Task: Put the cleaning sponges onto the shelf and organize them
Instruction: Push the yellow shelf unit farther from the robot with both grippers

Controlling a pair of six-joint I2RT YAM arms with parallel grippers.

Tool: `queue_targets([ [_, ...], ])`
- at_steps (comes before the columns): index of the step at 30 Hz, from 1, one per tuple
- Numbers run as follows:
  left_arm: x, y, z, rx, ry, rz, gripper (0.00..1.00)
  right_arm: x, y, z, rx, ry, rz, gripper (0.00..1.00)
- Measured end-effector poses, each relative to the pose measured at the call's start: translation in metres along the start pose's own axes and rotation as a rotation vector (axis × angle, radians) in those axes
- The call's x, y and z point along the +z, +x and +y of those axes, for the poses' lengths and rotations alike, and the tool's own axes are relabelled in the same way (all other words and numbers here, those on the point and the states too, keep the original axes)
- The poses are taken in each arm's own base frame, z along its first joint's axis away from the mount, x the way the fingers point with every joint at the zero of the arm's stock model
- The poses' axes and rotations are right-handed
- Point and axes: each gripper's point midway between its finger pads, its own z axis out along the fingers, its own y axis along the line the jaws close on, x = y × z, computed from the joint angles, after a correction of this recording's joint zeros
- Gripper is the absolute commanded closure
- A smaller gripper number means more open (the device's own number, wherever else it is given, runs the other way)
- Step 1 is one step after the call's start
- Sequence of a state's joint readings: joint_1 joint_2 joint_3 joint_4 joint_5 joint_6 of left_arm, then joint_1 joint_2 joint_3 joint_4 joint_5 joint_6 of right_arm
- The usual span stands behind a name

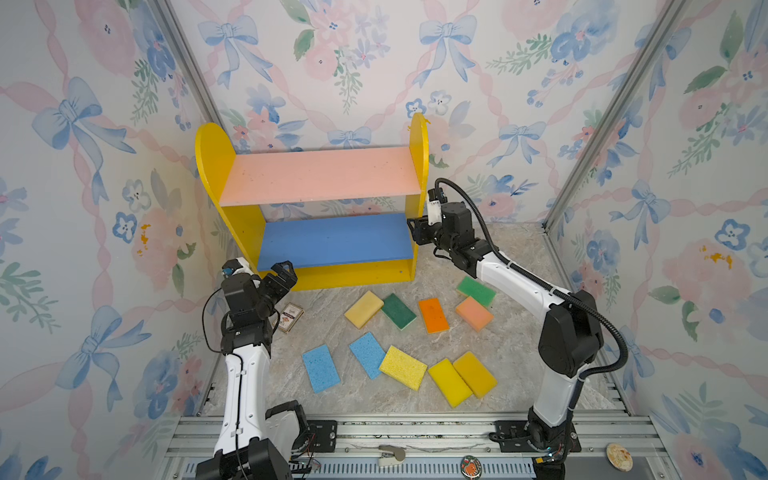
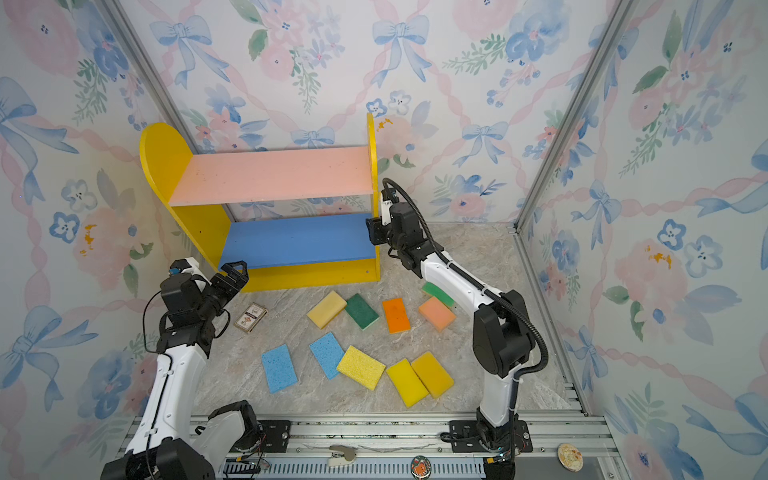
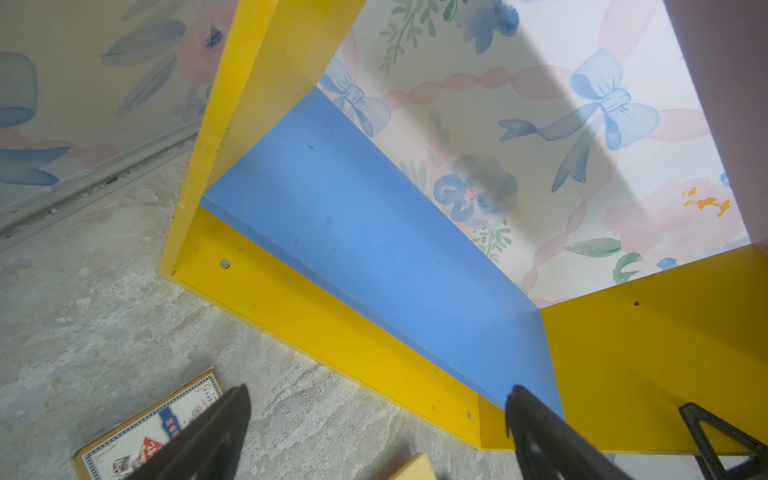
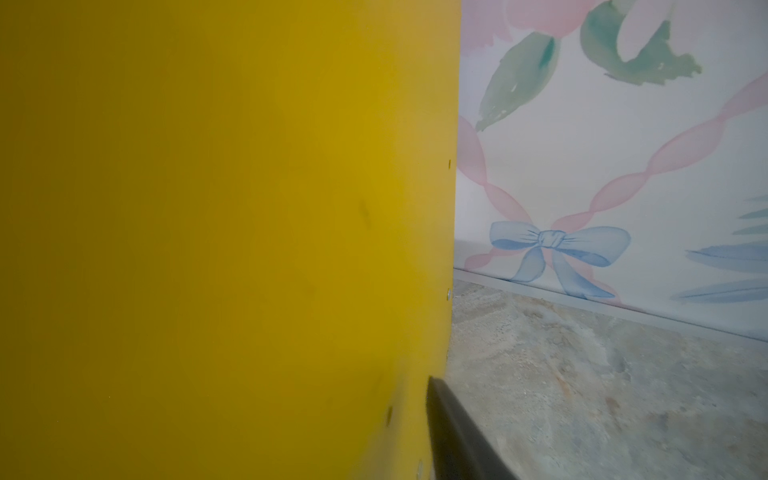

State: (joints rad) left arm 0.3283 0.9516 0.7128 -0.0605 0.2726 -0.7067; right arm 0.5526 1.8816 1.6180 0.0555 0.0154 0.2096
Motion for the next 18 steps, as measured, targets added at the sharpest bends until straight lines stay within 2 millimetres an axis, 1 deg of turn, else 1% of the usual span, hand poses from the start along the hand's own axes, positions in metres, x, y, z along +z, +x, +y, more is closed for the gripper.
queue_targets([
  [2, 0.000, 0.000, 0.001, 0.000, -0.004, -0.001, 0.02, 0.001, -0.001, 0.002, 0.005, 0.008, -0.009, 0.61],
  [4, 0.000, 0.000, 0.001, 0.004, -0.004, -0.001, 0.02, 0.001, -0.001, 0.005, 0.037, 0.019, -0.019, 0.72],
  [7, 0.000, -0.001, 0.000, 0.007, -0.004, -0.001, 0.02, 0.003, -0.004, -0.002, 0.083, 0.094, -0.063, 0.74],
  [13, 0.000, 0.000, 0.000, 0.014, -0.006, 0.001, 0.02, 0.005, -0.006, -0.004, 0.086, 0.113, -0.084, 0.86],
  [18, 0.000, -0.001, 0.001, 0.018, -0.007, 0.001, 0.02, 0.004, -0.007, -0.005, 0.093, 0.138, -0.097, 0.92],
])
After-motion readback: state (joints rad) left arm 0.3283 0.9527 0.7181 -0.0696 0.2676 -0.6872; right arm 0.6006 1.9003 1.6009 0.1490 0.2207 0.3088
